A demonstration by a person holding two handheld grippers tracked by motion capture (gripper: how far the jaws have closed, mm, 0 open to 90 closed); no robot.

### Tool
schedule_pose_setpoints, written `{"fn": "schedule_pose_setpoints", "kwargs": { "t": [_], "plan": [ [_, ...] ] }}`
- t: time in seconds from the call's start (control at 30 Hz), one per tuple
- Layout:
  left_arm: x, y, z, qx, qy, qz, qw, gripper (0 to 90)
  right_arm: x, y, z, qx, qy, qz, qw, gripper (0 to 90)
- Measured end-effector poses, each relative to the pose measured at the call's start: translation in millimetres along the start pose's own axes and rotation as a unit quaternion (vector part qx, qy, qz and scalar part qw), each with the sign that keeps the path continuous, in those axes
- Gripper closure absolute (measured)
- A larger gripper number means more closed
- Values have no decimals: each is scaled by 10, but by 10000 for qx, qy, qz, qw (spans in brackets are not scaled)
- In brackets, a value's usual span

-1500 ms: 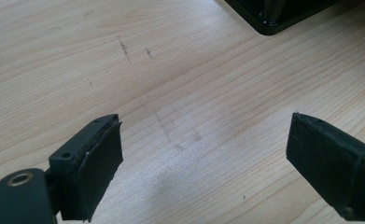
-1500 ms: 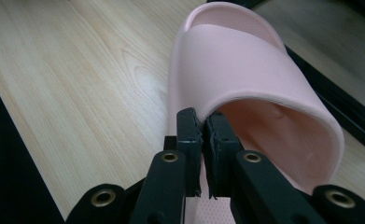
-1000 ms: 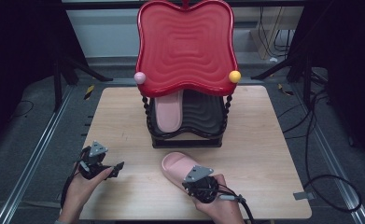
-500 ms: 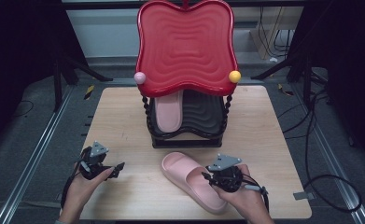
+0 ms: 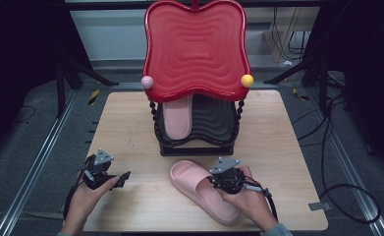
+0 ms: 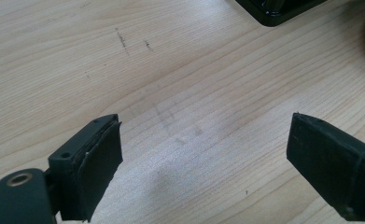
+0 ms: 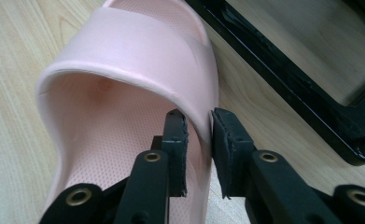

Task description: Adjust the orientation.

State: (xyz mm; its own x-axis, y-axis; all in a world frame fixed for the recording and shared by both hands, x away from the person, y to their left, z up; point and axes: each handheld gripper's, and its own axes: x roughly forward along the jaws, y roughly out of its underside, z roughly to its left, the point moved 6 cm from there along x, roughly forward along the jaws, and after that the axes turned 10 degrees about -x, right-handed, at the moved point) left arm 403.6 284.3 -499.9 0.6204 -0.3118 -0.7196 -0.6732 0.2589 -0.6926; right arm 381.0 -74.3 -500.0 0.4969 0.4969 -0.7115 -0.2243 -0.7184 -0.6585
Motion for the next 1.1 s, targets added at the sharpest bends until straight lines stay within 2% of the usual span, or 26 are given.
{"fn": "schedule_pose_setpoints", "kwargs": {
  "t": [0.27, 0.37, 0.57, 0.87, 1.1],
  "plan": [
    [6, 9, 9, -10, -16, 35, 10000, 97, 6, 22, -2, 86, 99, 90, 9999, 835],
    [-1, 7, 19, -30, -14, 19, 10000, 97, -32, 21, 15, 215, 83, 73, 9997, 846],
    [-13, 1, 19, -30, -6, 3, 10000, 97, -164, -17, 6, 536, 92, -116, 9985, 848],
    [-24, -3, 28, -50, -13, -14, 10000, 97, -265, -27, -52, 781, 96, -243, 9966, 848],
    [-23, 2, 28, -42, -1, 3, 10000, 97, -397, -49, -84, 1040, 153, -505, 9932, 848]
  ]
}}
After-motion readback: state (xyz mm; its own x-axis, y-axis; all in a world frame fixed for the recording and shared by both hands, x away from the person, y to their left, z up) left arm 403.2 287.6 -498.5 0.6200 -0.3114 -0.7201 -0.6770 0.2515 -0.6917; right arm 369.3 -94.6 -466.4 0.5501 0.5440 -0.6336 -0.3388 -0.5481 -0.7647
